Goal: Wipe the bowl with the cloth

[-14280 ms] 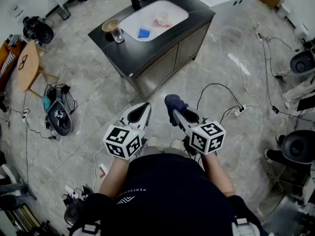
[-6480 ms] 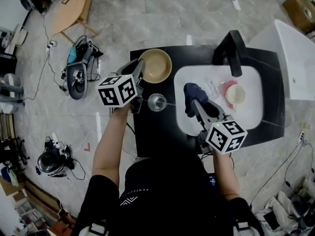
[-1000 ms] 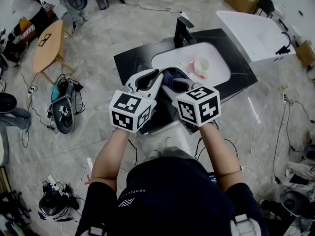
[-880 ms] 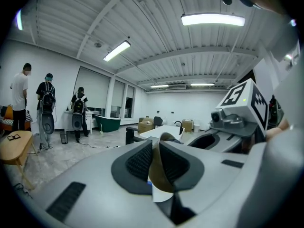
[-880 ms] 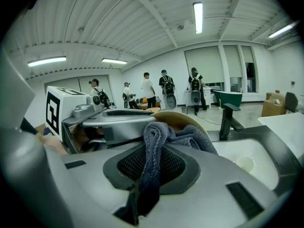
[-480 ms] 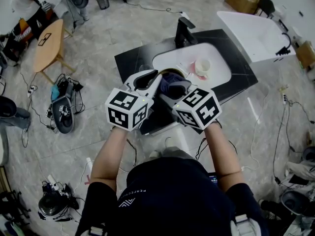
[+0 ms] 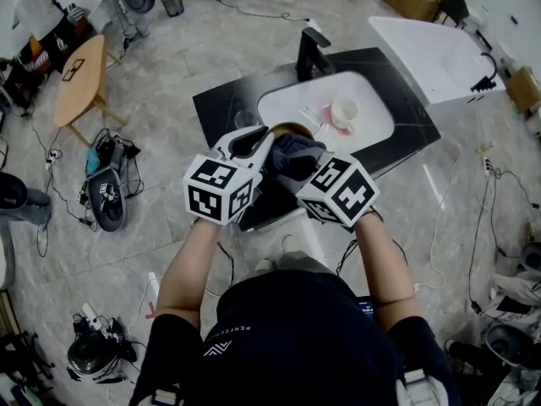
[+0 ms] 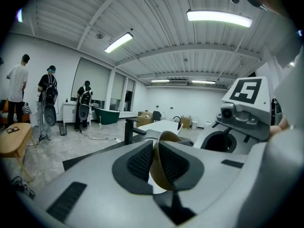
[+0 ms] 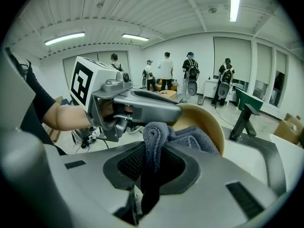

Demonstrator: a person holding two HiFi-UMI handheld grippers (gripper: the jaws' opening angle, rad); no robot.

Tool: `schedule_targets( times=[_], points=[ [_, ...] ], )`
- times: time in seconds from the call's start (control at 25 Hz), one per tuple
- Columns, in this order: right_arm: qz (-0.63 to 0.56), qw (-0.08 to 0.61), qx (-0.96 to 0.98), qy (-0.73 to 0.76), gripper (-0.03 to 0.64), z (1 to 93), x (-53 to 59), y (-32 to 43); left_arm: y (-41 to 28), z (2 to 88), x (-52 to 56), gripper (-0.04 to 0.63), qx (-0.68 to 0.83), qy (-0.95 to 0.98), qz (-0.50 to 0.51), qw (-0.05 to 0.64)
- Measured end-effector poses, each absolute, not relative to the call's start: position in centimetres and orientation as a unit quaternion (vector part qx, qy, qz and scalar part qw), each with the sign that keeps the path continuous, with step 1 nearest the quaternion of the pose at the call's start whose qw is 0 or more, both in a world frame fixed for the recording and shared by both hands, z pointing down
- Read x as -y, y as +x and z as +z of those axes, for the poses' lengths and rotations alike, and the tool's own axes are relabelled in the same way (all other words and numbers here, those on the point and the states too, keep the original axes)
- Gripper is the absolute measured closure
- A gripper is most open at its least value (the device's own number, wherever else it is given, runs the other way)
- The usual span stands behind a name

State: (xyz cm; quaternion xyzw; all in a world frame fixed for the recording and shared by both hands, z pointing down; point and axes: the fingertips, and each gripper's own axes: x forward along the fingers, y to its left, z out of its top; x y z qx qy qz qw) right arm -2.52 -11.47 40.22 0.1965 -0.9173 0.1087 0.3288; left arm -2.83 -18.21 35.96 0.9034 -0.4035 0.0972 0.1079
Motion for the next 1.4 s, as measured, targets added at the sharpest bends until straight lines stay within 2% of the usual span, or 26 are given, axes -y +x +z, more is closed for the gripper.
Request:
schedule_targets(
  times=[0.32,0.6,1.4],
  points=[
    [0.117,0.358,0.898,0.228,0.535,41.0,12.3,0.1,-3.2,36.9,18.7,0.560,0.412,0.898,0.098,0.114],
    [0.128,0.341,0.890,0.274,0.535,40.4,14.0,1.6,-2.8,37.5,18.0,0.560,0.408,0.900,0.107,0.113],
    [0.134,0.177,0.932,0.285,0.534,33.0,13.6,0.6,-5.8,39.3,19.2,0.577,0.466,0.865,0.106,0.154]
  ],
)
